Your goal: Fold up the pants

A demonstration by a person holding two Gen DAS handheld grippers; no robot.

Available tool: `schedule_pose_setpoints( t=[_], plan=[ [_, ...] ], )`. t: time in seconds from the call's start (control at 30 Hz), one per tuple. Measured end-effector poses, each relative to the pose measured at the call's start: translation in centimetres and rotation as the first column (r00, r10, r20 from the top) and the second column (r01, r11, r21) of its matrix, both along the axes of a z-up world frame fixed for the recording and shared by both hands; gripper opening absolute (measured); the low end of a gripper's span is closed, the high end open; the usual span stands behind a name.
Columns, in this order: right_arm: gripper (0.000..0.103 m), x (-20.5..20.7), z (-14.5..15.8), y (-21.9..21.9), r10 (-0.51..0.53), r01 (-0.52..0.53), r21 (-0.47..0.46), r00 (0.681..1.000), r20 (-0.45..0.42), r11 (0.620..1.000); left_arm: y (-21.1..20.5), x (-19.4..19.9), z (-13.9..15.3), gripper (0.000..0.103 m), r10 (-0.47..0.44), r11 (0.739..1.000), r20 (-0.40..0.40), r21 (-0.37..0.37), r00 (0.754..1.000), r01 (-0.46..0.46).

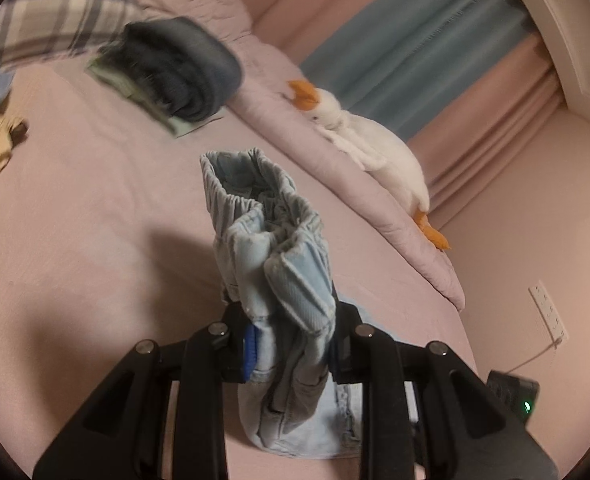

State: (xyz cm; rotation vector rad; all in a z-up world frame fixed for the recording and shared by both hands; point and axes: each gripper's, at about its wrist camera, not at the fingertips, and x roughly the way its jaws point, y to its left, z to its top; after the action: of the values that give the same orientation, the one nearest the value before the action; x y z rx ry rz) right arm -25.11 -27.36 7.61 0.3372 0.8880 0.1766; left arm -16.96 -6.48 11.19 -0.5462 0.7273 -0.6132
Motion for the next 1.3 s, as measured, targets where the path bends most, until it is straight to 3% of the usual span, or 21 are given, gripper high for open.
schedule_pose_setpoints(
  t=[0.03, 0.1, 0.17, 0.23, 0.3, 0.37, 0.4, 0.43, 0.47, 0.5, 0.6, 0.67, 0.77, 0.8, 0.83, 0.9, 1.07, 1.13, 1.23, 1.3],
  plan=[
    [0.004, -0.1, 0.1, -1.2, -0.056, 0.056, -0.005, 0.998, 0.025, 0.998, -0.6, -0.2, 0.4, 0.025, -0.008, 1.000, 0.010, 0.006, 1.000, 0.008],
    [0.004, 0.8, -1.3, -2.5, -0.085, 0.085, 0.031, 0.996, -0.028, 0.996, -2.1, -0.6, 1.3, 0.025, -0.032, 0.999, 0.036, 0.024, 0.999, 0.031],
    [0.004, 1.6, -4.0, -2.0, -0.036, 0.040, 0.046, 0.996, -0.085, 0.998, -3.6, -1.1, 2.0, 0.025, -0.060, 0.997, 0.054, 0.049, 0.997, 0.057],
    [0.004, 1.5, -5.1, -1.8, -0.026, 0.031, 0.068, 0.997, -0.070, 0.997, -5.4, -1.6, 2.5, 0.025, -0.098, 0.993, 0.070, 0.073, 0.993, 0.093],
    [0.004, 1.5, -4.9, -2.9, -0.041, 0.050, 0.163, 0.997, -0.059, 0.985, -7.3, -2.0, 2.6, 0.025, -0.140, 0.986, 0.076, 0.105, 0.987, 0.131],
    [0.005, 0.3, -4.7, -6.0, -0.096, 0.106, 0.297, 0.994, -0.047, 0.949, -9.2, -2.5, 2.6, 0.025, -0.185, 0.976, 0.090, 0.136, 0.979, 0.172],
    [0.013, 0.0, -4.5, -7.7, -0.123, 0.129, 0.325, 0.992, -0.040, 0.937, -10.4, -2.8, 2.5, 0.025, -0.215, 0.968, 0.096, 0.152, 0.972, 0.199],
    [0.021, -0.7, -4.4, -9.5, -0.173, 0.172, 0.369, 0.984, -0.030, 0.914, -11.5, -3.1, 2.4, 0.026, -0.239, 0.962, 0.099, 0.160, 0.966, 0.222],
    [0.040, -1.7, -4.6, -11.9, -0.234, 0.220, 0.437, 0.972, -0.022, 0.872, -12.8, -3.5, 2.1, 0.026, -0.271, 0.953, 0.101, 0.170, 0.957, 0.251],
    [0.051, -2.5, -4.8, -13.5, -0.272, 0.244, 0.503, 0.962, -0.019, 0.829, -13.8, -3.8, 1.9, 0.026, -0.294, 0.945, 0.102, 0.182, 0.950, 0.272],
    [0.051, -4.9, -6.7, -18.4, -0.346, 0.257, 0.732, 0.938, -0.031, 0.630, -17.7, -4.8, 0.4, 0.027, -0.379, 0.901, 0.073, 0.256, 0.922, 0.350],
    [0.051, -5.3, -7.6, -19.0, -0.357, 0.239, 0.789, 0.934, -0.027, 0.566, -20.2, -5.3, -1.4, 0.034, -0.438, 0.859, 0.023, 0.306, 0.899, 0.411],
    [0.054, -6.0, -8.5, -19.1, -0.378, 0.220, 0.838, 0.926, -0.018, 0.499, -22.4, -5.6, -5.1, 0.056, -0.487, 0.799, -0.111, 0.343, 0.866, 0.493],
    [0.054, -5.9, -8.6, -18.5, -0.386, 0.222, 0.846, 0.922, -0.021, 0.484, -22.5, -5.7, -6.0, 0.057, -0.491, 0.793, -0.147, 0.331, 0.858, 0.511],
    [0.054, -5.9, -8.8, -18.6, -0.392, 0.230, 0.852, 0.919, -0.031, 0.471, -22.3, -5.6, -6.1, 0.057, -0.491, 0.799, -0.134, 0.325, 0.861, 0.506],
    [0.055, -5.8, -8.6, -18.3, -0.378, 0.250, 0.835, 0.924, -0.055, 0.491, -21.4, -5.9, -5.7, 0.068, -0.503, 0.801, -0.112, 0.312, 0.857, 0.511],
    [0.055, -3.6, -6.9, -16.6, -0.358, 0.304, 0.734, 0.929, -0.088, 0.607, -16.7, -5.4, -5.2, 0.072, -0.477, 0.846, -0.112, 0.211, 0.872, 0.490],
    [0.055, -3.0, -6.5, -16.1, -0.344, 0.315, 0.674, 0.934, -0.095, 0.668, -14.7, -5.6, -5.4, 0.072, -0.435, 0.872, -0.129, 0.187, 0.891, 0.453],
    [0.050, -1.9, -5.5, -14.5, -0.326, 0.330, 0.512, 0.940, -0.101, 0.793, -11.7, -5.2, -5.4, 0.072, -0.383, 0.906, -0.151, 0.128, 0.911, 0.403],
    [0.037, -1.5, -5.2, -13.7, -0.326, 0.332, 0.421, 0.941, -0.089, 0.844, -10.0, -4.8, -5.2, 0.072, -0.337, 0.928, -0.155, 0.113, 0.928, 0.356]
  ],
)
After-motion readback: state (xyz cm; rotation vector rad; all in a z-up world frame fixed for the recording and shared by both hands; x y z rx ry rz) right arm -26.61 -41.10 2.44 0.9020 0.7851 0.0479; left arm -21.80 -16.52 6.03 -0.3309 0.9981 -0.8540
